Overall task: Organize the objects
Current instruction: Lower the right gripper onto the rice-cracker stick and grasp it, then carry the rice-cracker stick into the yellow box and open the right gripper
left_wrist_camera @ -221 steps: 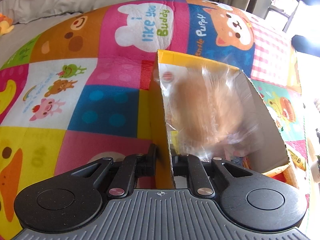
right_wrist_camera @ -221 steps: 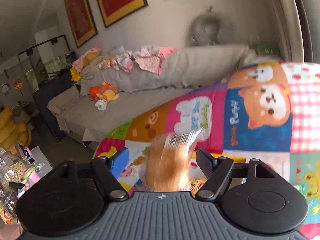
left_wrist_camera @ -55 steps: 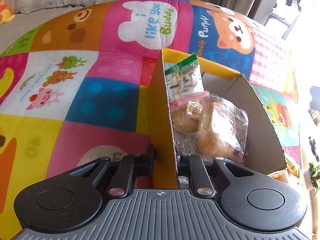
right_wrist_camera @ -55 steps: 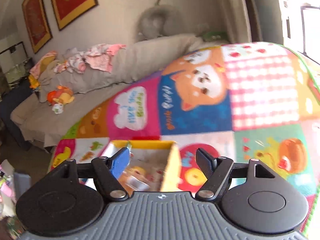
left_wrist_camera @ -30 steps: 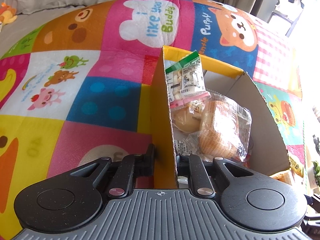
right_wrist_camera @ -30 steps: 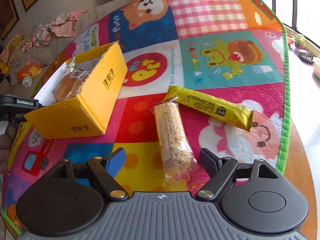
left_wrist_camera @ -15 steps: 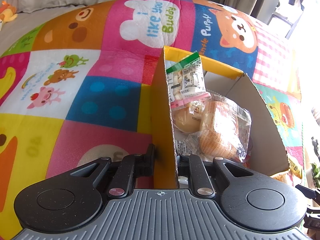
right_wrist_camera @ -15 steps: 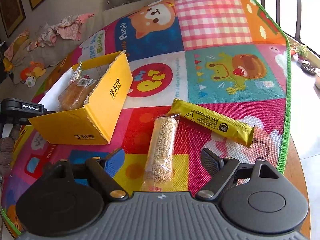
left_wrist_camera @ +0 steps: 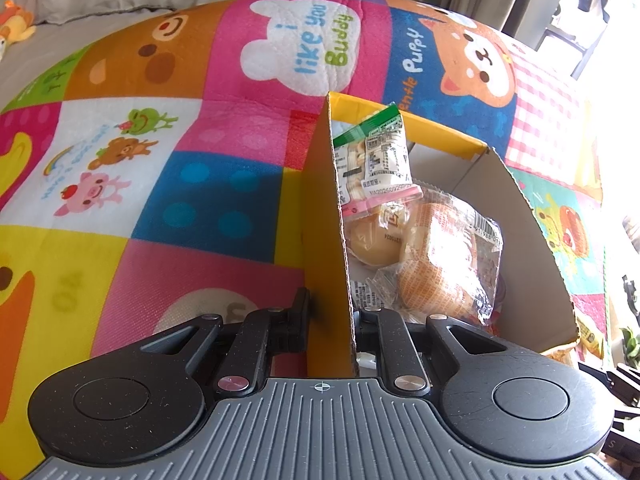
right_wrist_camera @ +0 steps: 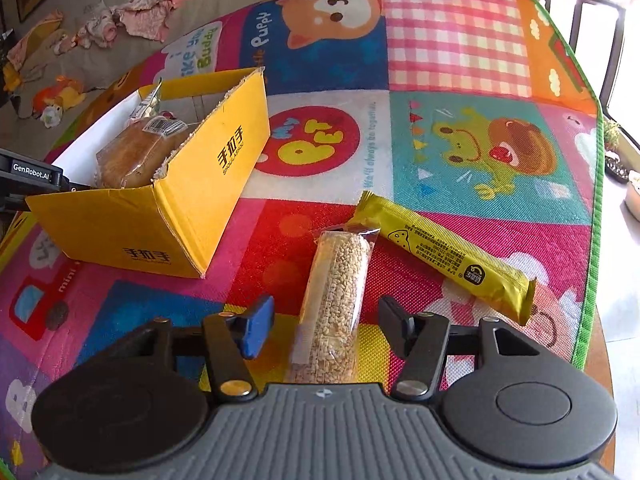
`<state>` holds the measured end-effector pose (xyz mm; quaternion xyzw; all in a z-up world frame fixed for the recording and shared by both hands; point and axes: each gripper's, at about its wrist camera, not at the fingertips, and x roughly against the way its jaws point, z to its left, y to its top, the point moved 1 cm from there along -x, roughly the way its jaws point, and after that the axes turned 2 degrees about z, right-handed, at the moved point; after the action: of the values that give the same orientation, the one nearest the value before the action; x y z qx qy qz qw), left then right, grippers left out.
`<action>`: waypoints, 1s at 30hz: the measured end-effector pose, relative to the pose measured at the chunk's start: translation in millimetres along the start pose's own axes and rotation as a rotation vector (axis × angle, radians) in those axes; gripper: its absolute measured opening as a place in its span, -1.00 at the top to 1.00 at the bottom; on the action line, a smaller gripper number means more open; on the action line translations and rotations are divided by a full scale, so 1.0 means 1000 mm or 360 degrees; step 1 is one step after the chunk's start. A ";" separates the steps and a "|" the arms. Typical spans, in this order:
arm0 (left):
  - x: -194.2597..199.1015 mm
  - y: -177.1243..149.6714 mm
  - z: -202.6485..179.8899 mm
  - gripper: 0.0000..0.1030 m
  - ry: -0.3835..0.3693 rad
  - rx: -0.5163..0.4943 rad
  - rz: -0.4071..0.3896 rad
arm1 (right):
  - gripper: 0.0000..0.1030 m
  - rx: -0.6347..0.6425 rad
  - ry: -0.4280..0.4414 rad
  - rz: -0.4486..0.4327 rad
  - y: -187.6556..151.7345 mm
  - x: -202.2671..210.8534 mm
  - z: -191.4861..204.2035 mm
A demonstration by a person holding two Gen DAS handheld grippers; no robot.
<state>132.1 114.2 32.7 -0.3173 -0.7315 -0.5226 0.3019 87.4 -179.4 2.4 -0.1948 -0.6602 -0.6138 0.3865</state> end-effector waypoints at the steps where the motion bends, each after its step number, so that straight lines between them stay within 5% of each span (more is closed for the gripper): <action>1: 0.000 0.000 0.000 0.68 0.0001 -0.0002 0.0001 | 0.09 0.0012 0.0004 0.0010 0.000 0.001 0.001; 5: 0.000 0.000 0.000 0.68 0.0007 -0.0006 0.0002 | 0.37 0.0045 0.0044 0.0065 -0.004 0.010 0.002; 11: 0.001 -0.001 0.000 0.68 0.0007 -0.0010 0.0001 | 0.42 0.0079 0.0177 0.0125 -0.011 0.041 0.004; 23: 0.001 -0.001 0.001 0.67 -0.0008 0.0000 -0.0006 | 0.42 0.0061 0.0386 -0.0250 0.049 0.135 0.007; 30: 0.002 -0.001 0.003 0.67 -0.0020 0.0005 -0.0009 | 0.42 0.0011 0.0462 -0.0393 0.098 0.141 0.024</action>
<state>129.8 116.7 32.3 -0.3180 -0.7351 -0.5202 0.2965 65.2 -170.5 174.1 -0.0204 -0.6185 -0.6760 0.4000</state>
